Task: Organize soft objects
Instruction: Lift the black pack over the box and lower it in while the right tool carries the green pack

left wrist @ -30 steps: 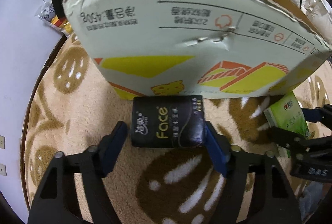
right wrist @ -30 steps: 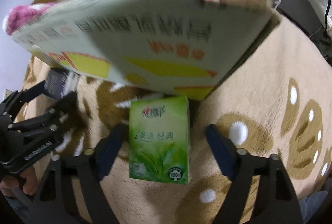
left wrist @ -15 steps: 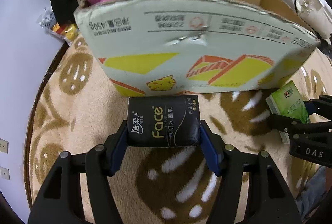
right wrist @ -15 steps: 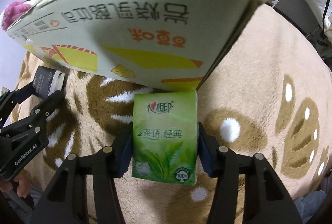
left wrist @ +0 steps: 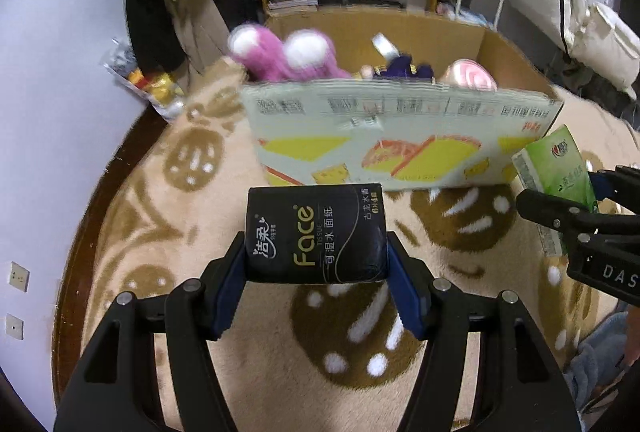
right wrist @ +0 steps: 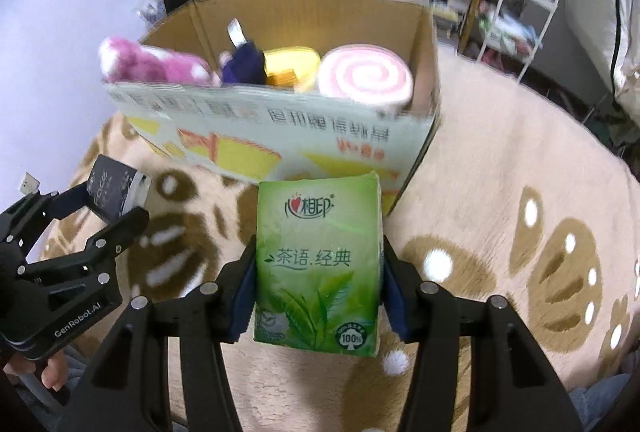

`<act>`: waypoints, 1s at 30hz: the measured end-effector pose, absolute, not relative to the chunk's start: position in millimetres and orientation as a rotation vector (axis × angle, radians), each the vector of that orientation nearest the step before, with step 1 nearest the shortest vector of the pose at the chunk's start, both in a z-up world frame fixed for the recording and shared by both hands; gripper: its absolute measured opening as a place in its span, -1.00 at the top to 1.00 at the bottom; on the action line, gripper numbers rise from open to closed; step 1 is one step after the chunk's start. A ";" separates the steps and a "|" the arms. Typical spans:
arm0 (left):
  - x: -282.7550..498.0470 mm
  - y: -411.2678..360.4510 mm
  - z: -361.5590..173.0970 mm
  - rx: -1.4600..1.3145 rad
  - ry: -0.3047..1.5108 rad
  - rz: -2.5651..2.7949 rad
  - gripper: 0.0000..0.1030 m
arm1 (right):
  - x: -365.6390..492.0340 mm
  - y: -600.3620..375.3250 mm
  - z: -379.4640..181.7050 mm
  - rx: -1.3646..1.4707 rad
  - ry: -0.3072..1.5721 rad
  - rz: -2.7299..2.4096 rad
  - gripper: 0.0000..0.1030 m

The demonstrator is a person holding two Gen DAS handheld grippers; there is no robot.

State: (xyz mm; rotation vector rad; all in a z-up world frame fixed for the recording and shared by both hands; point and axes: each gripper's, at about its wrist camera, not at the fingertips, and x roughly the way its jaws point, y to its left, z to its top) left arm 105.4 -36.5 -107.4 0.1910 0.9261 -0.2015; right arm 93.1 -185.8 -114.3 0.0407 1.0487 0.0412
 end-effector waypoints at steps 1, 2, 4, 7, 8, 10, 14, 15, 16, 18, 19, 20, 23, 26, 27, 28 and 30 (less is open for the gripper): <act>102.5 -33.5 -99.4 0.181 0.909 -0.197 -0.24 | 89.4 -186.7 -108.8 0.039 1.022 0.039 -0.10; 97.7 -31.4 -91.1 0.175 0.884 -0.196 -0.24 | 93.6 -183.7 -103.9 0.040 1.002 0.039 -0.10; 88.1 -30.7 -74.7 0.189 0.818 -0.184 -0.24 | 89.8 -184.9 -87.7 0.046 0.958 0.044 -0.10; 78.9 -29.1 -55.8 0.205 0.732 -0.178 -0.24 | 81.1 -186.6 -67.5 0.054 0.878 0.048 -0.10; 75.1 -28.4 -47.9 0.201 0.700 -0.184 -0.24 | 83.1 -187.7 -58.6 0.056 0.847 0.051 -0.10; 70.1 -28.1 -35.6 0.197 0.648 -0.192 -0.24 | 79.1 -184.2 -48.3 0.056 0.799 0.053 -0.10; 60.0 -28.5 -6.5 0.198 0.528 -0.202 -0.24 | 74.0 -184.8 -24.8 0.031 0.685 0.060 -0.10; 58.0 -27.8 -0.5 0.192 0.504 -0.208 -0.24 | 72.6 -185.2 -19.5 0.033 0.659 0.060 -0.10; 55.1 -26.6 5.1 0.185 0.479 -0.214 -0.24 | 70.6 -186.6 -13.9 0.036 0.630 0.058 -0.10; 49.0 -25.0 17.7 0.180 0.416 -0.218 -0.24 | 67.2 -190.0 -2.4 0.045 0.567 0.051 -0.10; 47.8 -25.0 21.1 0.183 0.401 -0.217 -0.24 | 65.4 -191.3 1.9 0.047 0.540 0.047 -0.10; 46.1 -25.6 24.9 0.190 0.380 -0.217 -0.24 | 62.9 -192.4 6.3 0.049 0.512 0.042 -0.10; 45.5 -26.5 36.1 0.194 0.338 -0.220 -0.24 | 59.8 -197.1 15.1 0.066 0.446 0.029 -0.11; 50.3 -28.4 44.7 0.185 0.304 -0.199 -0.24 | 60.0 -203.4 23.4 0.094 0.411 0.018 -0.11; 54.1 -29.9 47.5 0.186 0.297 -0.197 -0.24 | 62.4 -205.2 25.7 0.101 0.408 0.015 -0.11; 56.0 -30.5 48.8 0.188 0.295 -0.199 -0.24 | 65.1 -207.0 28.2 0.107 0.402 0.014 -0.11; 62.9 -34.8 53.8 0.196 0.287 -0.204 -0.24 | 69.4 -211.4 31.9 0.118 0.390 0.011 -0.11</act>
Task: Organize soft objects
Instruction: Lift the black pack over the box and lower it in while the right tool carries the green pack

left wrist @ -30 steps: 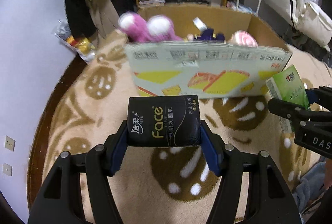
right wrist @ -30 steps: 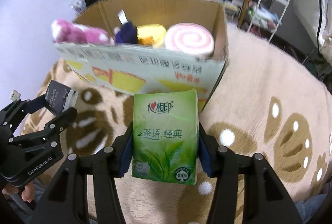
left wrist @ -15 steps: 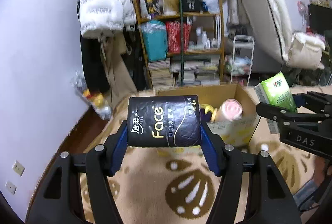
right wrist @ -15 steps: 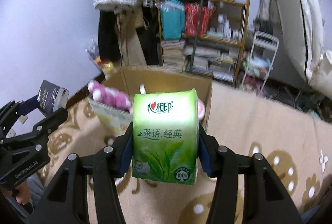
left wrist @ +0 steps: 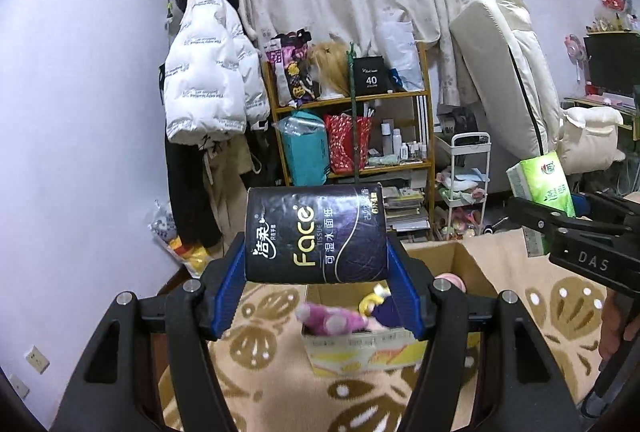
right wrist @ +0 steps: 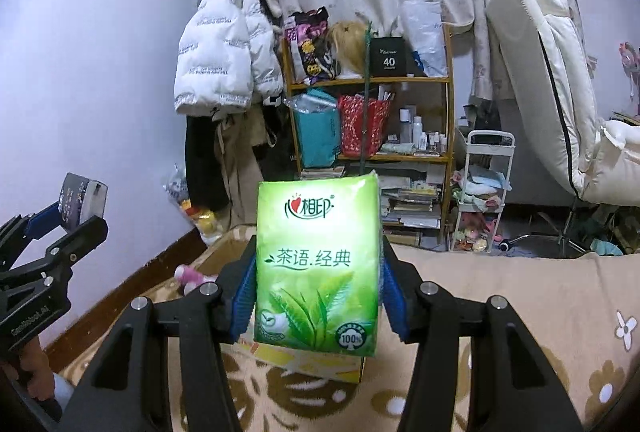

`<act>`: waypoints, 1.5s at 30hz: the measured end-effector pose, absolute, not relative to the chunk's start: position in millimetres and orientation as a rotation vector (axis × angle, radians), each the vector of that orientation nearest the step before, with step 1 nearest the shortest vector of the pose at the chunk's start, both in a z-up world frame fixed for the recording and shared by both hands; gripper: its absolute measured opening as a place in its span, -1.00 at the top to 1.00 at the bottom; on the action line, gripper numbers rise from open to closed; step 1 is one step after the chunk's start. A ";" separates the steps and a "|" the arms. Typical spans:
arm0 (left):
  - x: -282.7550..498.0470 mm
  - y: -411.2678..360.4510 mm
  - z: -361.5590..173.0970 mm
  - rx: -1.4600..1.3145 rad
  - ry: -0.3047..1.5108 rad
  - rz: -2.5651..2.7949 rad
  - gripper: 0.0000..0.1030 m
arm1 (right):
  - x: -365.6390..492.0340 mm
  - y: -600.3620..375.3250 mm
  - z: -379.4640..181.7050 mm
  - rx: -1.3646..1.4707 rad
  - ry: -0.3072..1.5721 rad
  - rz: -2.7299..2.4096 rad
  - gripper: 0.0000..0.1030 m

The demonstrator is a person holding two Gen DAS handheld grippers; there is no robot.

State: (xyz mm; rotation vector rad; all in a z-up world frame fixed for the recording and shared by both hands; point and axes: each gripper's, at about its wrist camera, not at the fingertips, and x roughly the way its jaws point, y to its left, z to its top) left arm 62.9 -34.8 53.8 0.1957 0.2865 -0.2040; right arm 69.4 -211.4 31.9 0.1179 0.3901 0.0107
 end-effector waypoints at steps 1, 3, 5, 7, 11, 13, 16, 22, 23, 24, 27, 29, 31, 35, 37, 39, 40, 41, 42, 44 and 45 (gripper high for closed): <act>66.7 -36.8 57.0 0.195 0.282 -0.206 -0.24 | 72.0 -213.9 34.7 0.126 0.382 0.012 -0.11; 74.8 -40.2 62.9 0.185 0.271 -0.215 -0.24 | 75.5 -218.5 38.7 0.138 0.369 0.010 -0.11; 82.7 -44.2 68.9 0.183 0.257 -0.222 -0.24 | 81.9 -223.3 41.6 0.152 0.355 0.006 -0.11; 88.5 -50.2 69.7 0.214 0.240 -0.224 -0.24 | 89.8 -227.8 43.1 0.167 0.345 0.007 -0.11; 100.5 -58.0 67.3 0.257 0.214 -0.231 -0.24 | 102.7 -231.1 41.5 0.176 0.335 0.006 -0.11; 106.3 -60.2 62.4 0.256 0.222 -0.232 -0.24 | 109.3 -231.8 39.2 0.177 0.337 0.011 -0.11; 111.5 -62.6 51.0 0.256 0.252 -0.247 -0.24 | 115.6 -232.5 31.3 0.179 0.351 0.012 -0.11; 125.4 -72.8 25.0 0.266 0.321 -0.271 -0.24 | 127.9 -232.1 9.9 0.176 0.409 0.023 -0.11; 128.3 -74.3 20.6 0.264 0.333 -0.276 -0.24 | 130.2 -231.8 6.0 0.172 0.420 0.025 -0.11; 130.0 -75.5 17.0 0.265 0.341 -0.279 -0.24 | 131.6 -231.8 3.2 0.170 0.427 0.026 -0.11; 134.9 -79.1 5.9 0.272 0.363 -0.283 -0.24 | 135.0 -232.3 -6.5 0.179 0.449 0.031 -0.11; 137.8 -80.8 -0.1 0.270 0.376 -0.285 -0.24 | 138.1 -232.0 -11.2 0.179 0.466 0.035 -0.11; 140.3 -82.1 -4.8 0.271 0.389 -0.288 -0.24 | 140.4 -232.3 -13.4 0.179 0.473 0.036 -0.11; 145.0 -83.1 -13.6 0.274 0.412 -0.288 -0.24 | 140.4 -236.2 -18.4 0.201 0.480 0.027 -0.11; 147.2 -82.8 -17.1 0.271 0.427 -0.288 -0.24 | 141.1 -237.8 -21.6 0.212 0.493 0.028 -0.11; 149.2 -81.8 -20.7 0.269 0.441 -0.287 -0.24 | 143.4 -238.0 -23.7 0.217 0.505 0.031 -0.11; 150.3 -81.3 -22.0 0.267 0.447 -0.287 -0.24 | 144.4 -238.1 -25.4 0.220 0.512 0.034 -0.11; 151.1 -81.0 -23.6 0.267 0.454 -0.286 -0.24 | 145.5 -237.8 -26.2 0.221 0.517 0.036 -0.11; 151.6 -80.9 -24.8 0.268 0.459 -0.284 -0.24 | 146.0 -237.3 -27.4 0.220 0.521 0.037 -0.11; 154.2 -81.4 -28.1 0.278 0.484 -0.285 -0.25 | 146.5 -236.1 -29.0 0.215 0.529 0.037 -0.12; 155.2 -82.0 -29.5 0.285 0.493 -0.281 -0.25 | 146.5 -235.8 -29.5 0.213 0.531 0.033 -0.12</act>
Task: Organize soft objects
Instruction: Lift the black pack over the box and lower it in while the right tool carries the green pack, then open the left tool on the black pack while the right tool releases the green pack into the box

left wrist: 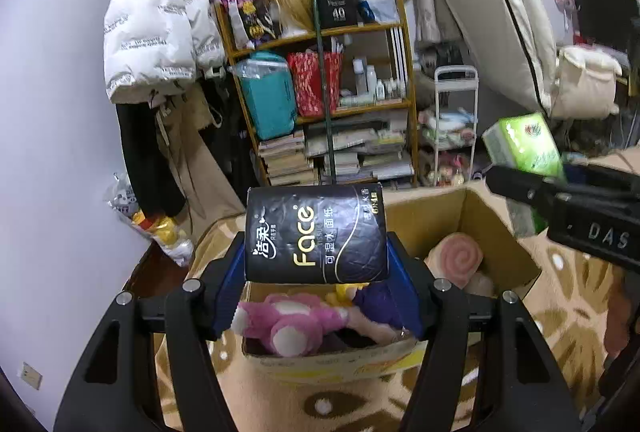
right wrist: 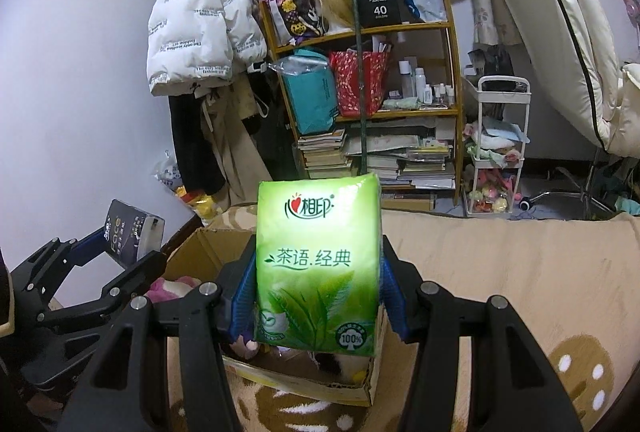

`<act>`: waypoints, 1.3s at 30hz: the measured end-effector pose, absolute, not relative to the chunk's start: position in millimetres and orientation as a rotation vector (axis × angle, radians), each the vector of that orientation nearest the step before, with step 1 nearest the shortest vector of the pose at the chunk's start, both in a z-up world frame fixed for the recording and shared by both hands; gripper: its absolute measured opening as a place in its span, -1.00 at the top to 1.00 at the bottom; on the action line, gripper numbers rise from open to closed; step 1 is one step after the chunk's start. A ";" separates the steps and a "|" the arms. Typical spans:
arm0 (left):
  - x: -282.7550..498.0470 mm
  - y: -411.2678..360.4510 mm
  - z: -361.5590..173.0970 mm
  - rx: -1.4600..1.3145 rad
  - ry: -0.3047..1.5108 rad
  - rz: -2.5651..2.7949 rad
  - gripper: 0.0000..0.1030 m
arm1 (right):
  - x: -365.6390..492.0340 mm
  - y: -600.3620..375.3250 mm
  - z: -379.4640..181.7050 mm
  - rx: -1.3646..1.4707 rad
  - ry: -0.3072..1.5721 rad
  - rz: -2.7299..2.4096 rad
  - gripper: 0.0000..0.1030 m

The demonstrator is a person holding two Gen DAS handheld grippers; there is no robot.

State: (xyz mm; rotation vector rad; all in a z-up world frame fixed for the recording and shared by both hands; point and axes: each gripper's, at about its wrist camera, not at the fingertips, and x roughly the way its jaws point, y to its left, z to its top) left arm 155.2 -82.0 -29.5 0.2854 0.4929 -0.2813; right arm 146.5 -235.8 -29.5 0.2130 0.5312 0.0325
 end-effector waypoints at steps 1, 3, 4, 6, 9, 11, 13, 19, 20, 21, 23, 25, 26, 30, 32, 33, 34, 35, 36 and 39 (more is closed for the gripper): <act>156.1 -81.7 -31.0 0.288 0.499 -0.278 -0.25 | 146.6 -235.7 -30.3 0.213 0.536 0.022 -0.12; 157.7 -80.9 -32.4 0.277 0.512 -0.284 -0.25 | 147.4 -236.2 -31.6 0.227 0.545 0.027 -0.12; 158.3 -80.8 -33.1 0.271 0.518 -0.288 -0.26 | 148.0 -236.9 -33.0 0.235 0.551 0.030 -0.12; 158.4 -81.8 -33.7 0.272 0.523 -0.295 -0.26 | 149.9 -237.6 -36.7 0.241 0.566 0.030 -0.12; 157.6 -84.1 -35.3 0.290 0.526 -0.302 -0.26 | 152.3 -236.7 -42.2 0.235 0.586 0.030 -0.12; 157.7 -84.1 -37.0 0.288 0.531 -0.301 -0.26 | 153.8 -236.2 -45.6 0.246 0.601 0.039 -0.13; 158.7 -83.3 -39.1 0.287 0.540 -0.301 -0.26 | 155.2 -235.7 -49.2 0.256 0.616 0.048 -0.13; 163.7 -82.1 -41.1 0.281 0.561 -0.296 -0.27 | 159.3 -235.3 -54.2 0.269 0.641 0.061 -0.13; 163.8 -82.1 -41.3 0.281 0.562 -0.296 -0.31 | 159.7 -235.8 -55.0 0.275 0.645 0.064 -0.13; 163.6 -82.1 -41.6 0.282 0.563 -0.294 -0.38 | 160.5 -236.4 -55.9 0.282 0.650 0.068 -0.13; 164.0 -81.7 -41.8 0.283 0.564 -0.295 -0.42 | 161.6 -238.0 -58.2 0.301 0.659 0.078 -0.13; 164.7 -82.0 -42.0 0.282 0.574 -0.298 -0.44 | 162.8 -240.3 -60.7 0.337 0.670 0.104 -0.13; 165.1 -81.8 -42.1 0.280 0.578 -0.297 -0.45 | 163.2 -240.5 -61.8 0.348 0.673 0.111 -0.14; 165.1 -79.7 -41.3 0.273 0.575 -0.283 -0.55 | 163.0 -237.1 -61.5 0.330 0.677 0.112 -0.15; 165.3 -78.4 -39.9 0.271 0.571 -0.274 -0.57 | 162.3 -235.8 -61.4 0.325 0.678 0.116 -0.21; 165.5 -77.4 -39.2 0.268 0.570 -0.269 -0.57 | 161.9 -235.5 -60.9 0.325 0.674 0.117 -0.28; 165.8 -76.7 -38.7 0.265 0.571 -0.266 -0.57 | 160.9 -234.9 -60.1 0.322 0.667 0.115 -0.30; 166.0 -76.0 -38.5 0.262 0.572 -0.265 -0.58 | 160.2 -235.1 -59.0 0.317 0.664 0.114 -0.32; 166.3 -75.5 -38.5 0.259 0.573 -0.264 -0.58 | 160.2 -234.6 -58.3 0.311 0.664 0.113 -0.32; 167.5 -74.9 -39.0 0.253 0.580 -0.260 -0.58 | 160.1 -234.2 -57.7 0.302 0.664 0.106 -0.32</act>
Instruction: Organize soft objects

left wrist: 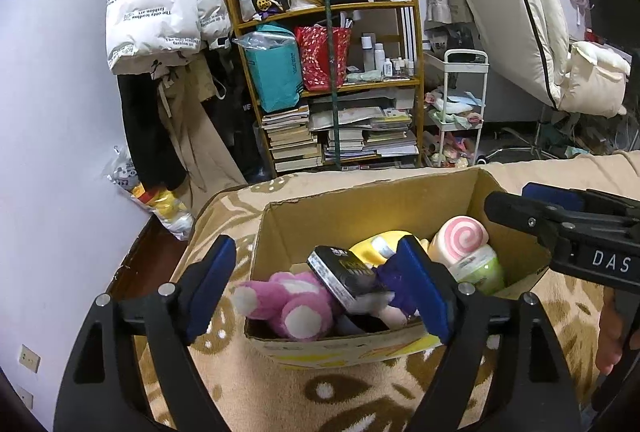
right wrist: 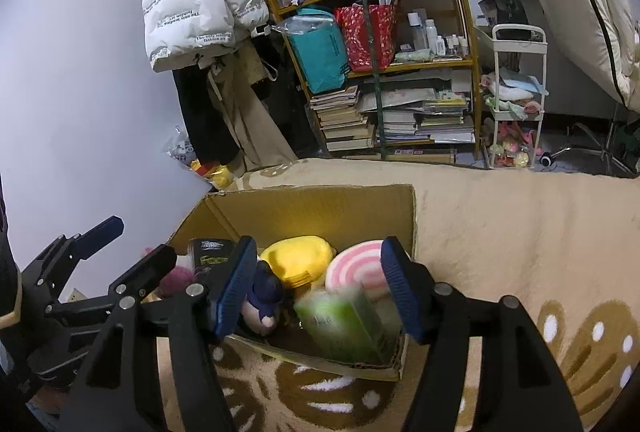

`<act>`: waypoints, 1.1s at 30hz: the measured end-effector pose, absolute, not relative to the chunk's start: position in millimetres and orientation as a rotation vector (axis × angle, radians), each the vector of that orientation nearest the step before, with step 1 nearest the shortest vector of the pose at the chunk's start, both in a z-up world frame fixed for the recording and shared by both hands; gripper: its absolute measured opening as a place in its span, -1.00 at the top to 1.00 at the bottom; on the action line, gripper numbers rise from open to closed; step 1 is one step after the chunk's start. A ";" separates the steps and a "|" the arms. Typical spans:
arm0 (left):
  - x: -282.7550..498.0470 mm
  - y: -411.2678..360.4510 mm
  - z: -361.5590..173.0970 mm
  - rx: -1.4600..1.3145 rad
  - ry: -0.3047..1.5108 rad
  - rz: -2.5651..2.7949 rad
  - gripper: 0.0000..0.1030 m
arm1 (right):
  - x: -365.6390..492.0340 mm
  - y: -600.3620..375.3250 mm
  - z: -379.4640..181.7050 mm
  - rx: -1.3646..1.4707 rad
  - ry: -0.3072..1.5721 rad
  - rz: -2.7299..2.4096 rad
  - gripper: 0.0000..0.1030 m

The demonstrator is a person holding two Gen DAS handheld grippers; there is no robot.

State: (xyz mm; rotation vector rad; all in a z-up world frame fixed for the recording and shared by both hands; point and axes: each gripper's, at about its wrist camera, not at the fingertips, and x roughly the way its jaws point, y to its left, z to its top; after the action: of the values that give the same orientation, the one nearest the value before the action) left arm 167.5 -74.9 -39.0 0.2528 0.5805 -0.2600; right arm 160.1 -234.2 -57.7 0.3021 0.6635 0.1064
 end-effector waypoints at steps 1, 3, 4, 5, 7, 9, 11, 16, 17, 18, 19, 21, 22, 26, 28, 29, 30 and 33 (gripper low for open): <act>167.4 -74.7 -38.8 0.252 0.579 -0.261 -0.58 | 160.1 -234.4 -58.0 0.304 0.664 0.106 -0.32; 167.6 -74.6 -38.6 0.251 0.576 -0.263 -0.58 | 160.6 -234.2 -58.5 0.298 0.670 0.104 -0.33; 167.5 -74.6 -38.7 0.254 0.574 -0.263 -0.59 | 161.2 -234.4 -58.1 0.293 0.670 0.102 -0.33; 167.3 -74.9 -39.0 0.256 0.572 -0.262 -0.59 | 161.4 -234.2 -57.9 0.286 0.670 0.100 -0.33; 166.5 -76.0 -39.4 0.256 0.569 -0.262 -0.59 | 161.8 -233.8 -57.4 0.273 0.672 0.094 -0.33; 164.9 -76.1 -38.4 0.253 0.564 -0.260 -0.59 | 160.7 -234.5 -56.5 0.264 0.675 0.087 -0.33; 162.8 -75.6 -37.0 0.249 0.560 -0.259 -0.59 | 158.2 -234.7 -53.5 0.258 0.668 0.084 -0.33; 150.8 -74.9 -26.3 0.252 0.539 -0.244 -0.60 | 149.9 -236.0 -43.5 0.239 0.644 0.066 -0.40; 148.7 -74.6 -23.8 0.251 0.535 -0.242 -0.66 | 147.8 -236.6 -41.2 0.240 0.640 0.062 -0.49; 147.1 -73.4 -20.5 0.247 0.530 -0.239 -0.76 | 144.4 -237.4 -38.3 0.243 0.632 0.058 -0.52; 143.2 -72.1 -17.0 0.240 0.520 -0.234 -0.80 | 141.1 -238.4 -35.3 0.245 0.626 0.056 -0.52; 134.7 -69.5 -9.2 0.234 0.496 -0.220 -0.87 | 133.2 -239.5 -28.8 0.246 0.615 0.053 -0.55; 129.8 -68.6 -5.4 0.236 0.487 -0.213 -0.88 | 128.1 -240.5 -25.0 0.245 0.611 0.047 -0.58; 111.4 -59.1 7.9 0.235 0.474 -0.184 -0.92 | 112.0 -244.9 -15.0 0.262 0.589 0.053 -0.77; 100.8 -51.6 12.5 0.218 0.475 -0.184 -0.93 | 103.1 -245.7 -10.3 0.261 0.587 0.065 -0.77; 94.7 -46.8 15.3 0.205 0.476 -0.179 -0.93 | 99.7 -245.5 -8.4 0.259 0.585 0.063 -0.77; 90.6 -43.2 17.1 0.196 0.477 -0.175 -0.94 | 95.1 -245.2 -5.9 0.256 0.580 0.061 -0.78; 77.0 -30.1 22.8 0.168 0.477 -0.157 -0.94 | 82.1 -243.7 1.2 0.247 0.566 0.059 -0.89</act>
State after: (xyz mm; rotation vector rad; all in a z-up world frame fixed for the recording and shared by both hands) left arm 77.0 -30.1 22.8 0.1684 0.4769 -0.1575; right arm 82.1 -243.7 1.2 0.2468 0.5658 0.0586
